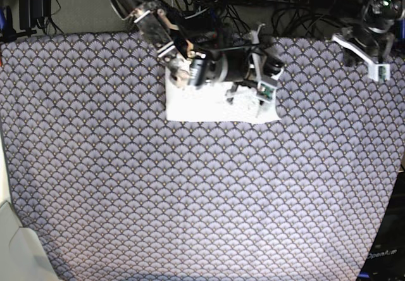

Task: Fold the T-shirt properly
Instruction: 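Release the shirt and pull both grippers back from the bundle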

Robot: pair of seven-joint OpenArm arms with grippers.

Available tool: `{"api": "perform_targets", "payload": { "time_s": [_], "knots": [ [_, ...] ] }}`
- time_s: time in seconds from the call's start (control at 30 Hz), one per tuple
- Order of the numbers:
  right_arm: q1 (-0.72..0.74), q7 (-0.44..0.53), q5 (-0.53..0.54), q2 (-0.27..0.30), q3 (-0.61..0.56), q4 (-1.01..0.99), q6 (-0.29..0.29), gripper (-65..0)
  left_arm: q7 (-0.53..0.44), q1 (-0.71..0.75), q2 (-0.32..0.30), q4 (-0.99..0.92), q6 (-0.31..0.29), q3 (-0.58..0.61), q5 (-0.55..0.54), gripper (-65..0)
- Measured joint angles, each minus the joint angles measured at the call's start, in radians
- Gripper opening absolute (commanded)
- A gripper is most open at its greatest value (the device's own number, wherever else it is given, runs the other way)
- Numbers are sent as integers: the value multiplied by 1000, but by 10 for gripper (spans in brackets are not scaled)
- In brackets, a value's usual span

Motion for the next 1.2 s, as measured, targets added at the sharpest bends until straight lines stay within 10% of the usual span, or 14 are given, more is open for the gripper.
{"api": "perform_targets", "payload": {
  "time_s": [0.2, 1.2],
  "knots": [
    [-35, -13, 13, 91, 49, 171, 8, -594, 6, 19, -1, 0, -90, 124, 8, -615],
    [-217, -21, 14, 243, 428, 251, 8, -595, 0, -114, -6, -170, -79, 417, 23, -616]
  ]
}}
